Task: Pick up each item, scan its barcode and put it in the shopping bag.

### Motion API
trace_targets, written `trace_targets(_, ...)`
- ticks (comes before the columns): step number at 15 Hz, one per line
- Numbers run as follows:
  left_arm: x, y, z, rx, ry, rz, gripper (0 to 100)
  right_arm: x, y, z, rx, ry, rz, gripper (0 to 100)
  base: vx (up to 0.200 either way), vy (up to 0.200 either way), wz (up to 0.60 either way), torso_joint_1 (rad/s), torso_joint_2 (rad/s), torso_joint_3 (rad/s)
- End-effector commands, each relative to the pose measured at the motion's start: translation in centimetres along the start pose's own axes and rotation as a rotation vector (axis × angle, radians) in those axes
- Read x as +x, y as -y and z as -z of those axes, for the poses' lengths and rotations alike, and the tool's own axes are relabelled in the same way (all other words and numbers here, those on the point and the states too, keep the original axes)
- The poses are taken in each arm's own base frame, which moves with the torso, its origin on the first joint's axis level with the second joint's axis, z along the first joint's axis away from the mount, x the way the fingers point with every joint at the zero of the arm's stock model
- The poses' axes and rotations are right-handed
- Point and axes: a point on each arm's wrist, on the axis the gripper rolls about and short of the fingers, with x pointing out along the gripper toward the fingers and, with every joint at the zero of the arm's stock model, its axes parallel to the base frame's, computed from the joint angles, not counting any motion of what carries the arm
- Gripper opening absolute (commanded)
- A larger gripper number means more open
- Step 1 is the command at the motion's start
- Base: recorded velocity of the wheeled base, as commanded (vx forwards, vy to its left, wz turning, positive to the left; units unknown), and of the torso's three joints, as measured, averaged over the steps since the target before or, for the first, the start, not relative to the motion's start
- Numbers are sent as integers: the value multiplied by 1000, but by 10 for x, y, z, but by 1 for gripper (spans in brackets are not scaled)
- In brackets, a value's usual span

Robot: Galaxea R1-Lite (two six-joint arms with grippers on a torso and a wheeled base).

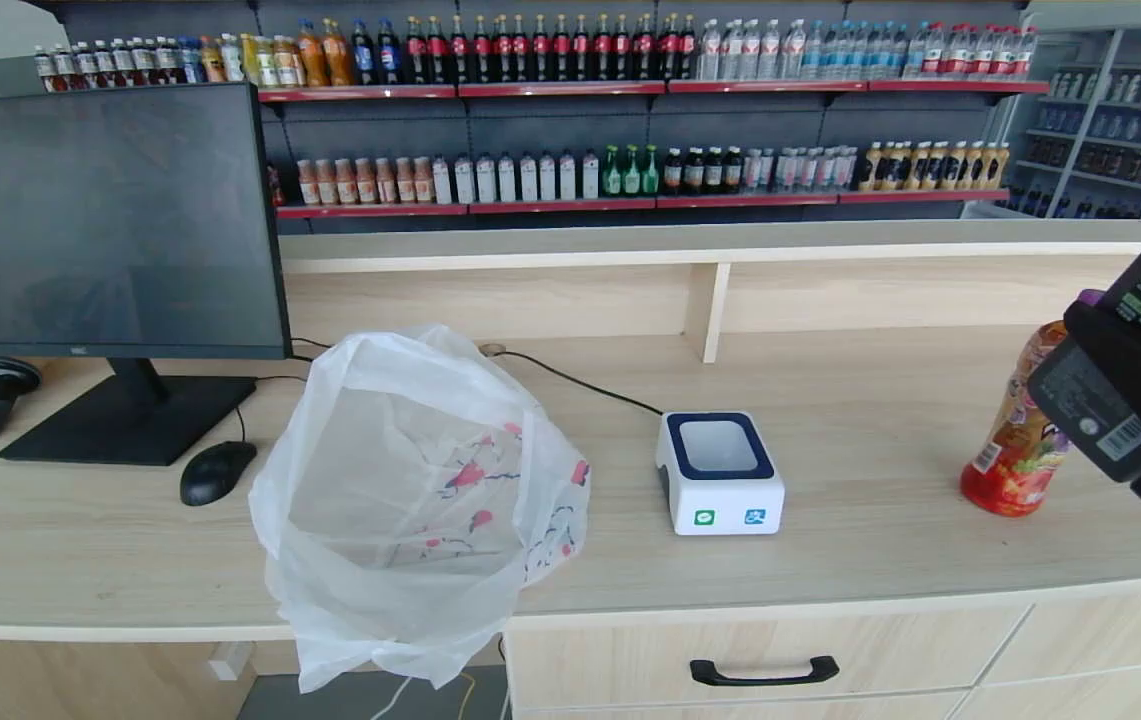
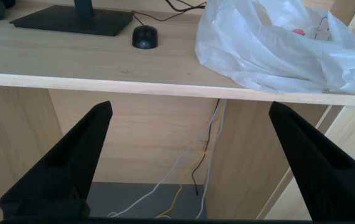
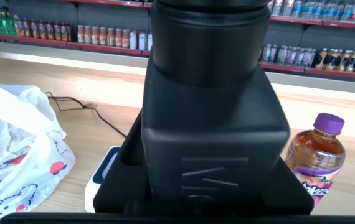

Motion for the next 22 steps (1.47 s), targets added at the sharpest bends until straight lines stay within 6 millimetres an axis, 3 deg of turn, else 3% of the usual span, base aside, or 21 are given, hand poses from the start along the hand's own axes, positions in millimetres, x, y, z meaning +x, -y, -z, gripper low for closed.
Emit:
trace_targets(1, 0, 0, 0, 0, 1, 0, 100, 24, -12, 7, -34, -46, 9, 0, 0, 0, 0, 0, 0, 0)
trace_targets(3, 0, 0, 0, -2, 0, 0, 100, 45, -18, 9, -62, -57, 25, 0, 0, 0, 0, 0, 0, 0)
trace_targets(9, 0, 0, 0, -2, 1, 0, 100, 104, -53, 45, -276, -97, 12, 0, 0, 0, 0, 0, 0, 0)
trace_targets(11, 0, 0, 0, -2, 1, 0, 100, 117, -63, 60, -359, -133, -4, 0, 0, 0, 0, 0, 0, 0)
trace_targets(14, 0, 0, 0, -2, 0, 0, 100, 135, -72, 62, -496, -120, -2, 0, 0, 0, 0, 0, 0, 0)
trace_targets(17, 0, 0, 0, -2, 0, 0, 100, 137, -76, 67, -550, -86, 8, 0, 0, 0, 0, 0, 0, 0)
trace_targets(20, 0, 0, 0, -2, 1, 0, 100, 128, -79, 99, -571, -15, 38, 0, 0, 0, 0, 0, 0, 0)
trace_targets(21, 0, 0, 0, -2, 0, 0, 100, 122, -81, 116, -596, -65, -5, 0, 0, 0, 0, 0, 0, 0)
trace_targets(22, 0, 0, 0, -2, 1, 0, 100, 117, -80, 117, -612, -54, -56, 0, 0, 0, 0, 0, 0, 0)
